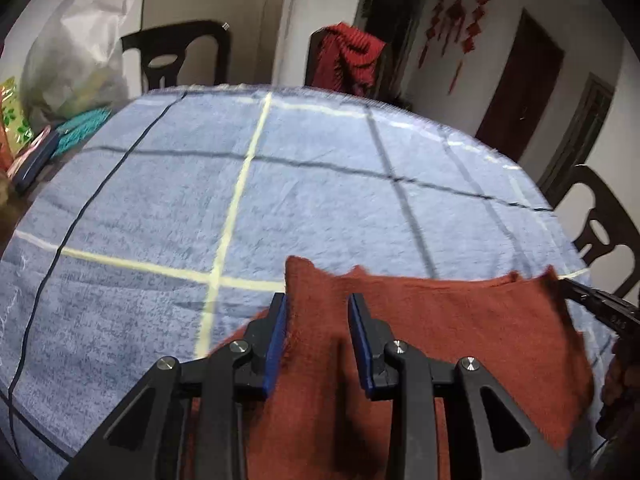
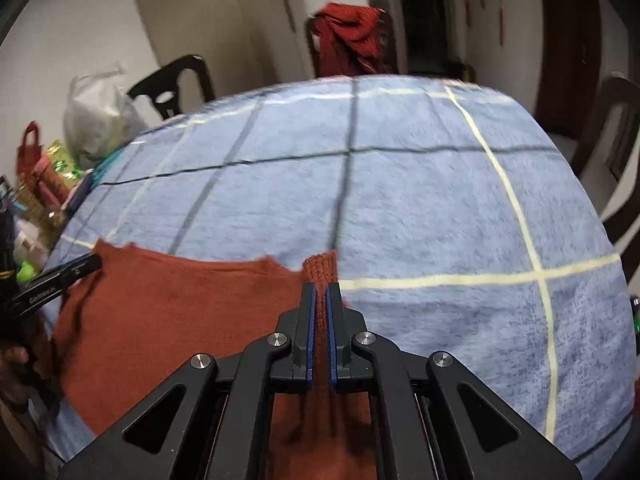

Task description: Fold small clothes

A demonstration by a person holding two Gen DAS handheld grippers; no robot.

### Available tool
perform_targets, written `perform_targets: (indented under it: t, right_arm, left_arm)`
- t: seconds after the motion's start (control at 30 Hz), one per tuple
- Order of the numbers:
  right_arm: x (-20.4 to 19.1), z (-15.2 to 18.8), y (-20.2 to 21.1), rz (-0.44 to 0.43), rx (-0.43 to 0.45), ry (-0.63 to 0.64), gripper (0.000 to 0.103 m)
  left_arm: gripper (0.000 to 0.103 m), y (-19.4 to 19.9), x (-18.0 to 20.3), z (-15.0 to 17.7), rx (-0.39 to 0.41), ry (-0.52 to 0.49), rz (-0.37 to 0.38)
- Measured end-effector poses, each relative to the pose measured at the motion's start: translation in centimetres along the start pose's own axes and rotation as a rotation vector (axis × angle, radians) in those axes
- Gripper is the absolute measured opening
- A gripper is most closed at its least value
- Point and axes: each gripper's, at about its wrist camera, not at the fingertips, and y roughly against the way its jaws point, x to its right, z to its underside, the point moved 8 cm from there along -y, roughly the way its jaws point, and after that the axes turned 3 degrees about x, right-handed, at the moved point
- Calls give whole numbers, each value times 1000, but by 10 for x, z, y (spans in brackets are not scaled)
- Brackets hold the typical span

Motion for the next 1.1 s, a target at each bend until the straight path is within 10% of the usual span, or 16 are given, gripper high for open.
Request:
perform_targets:
  t: [0.83, 1.1]
  right_arm:
    - [-2, -10, 15, 83, 54, 46, 13]
    - [-10, 10, -13, 66, -49, 70, 14]
  left_arm:
    - [37, 18, -9, -11, 88, -49, -181]
    - [40, 15, 12, -2, 79, -71, -115]
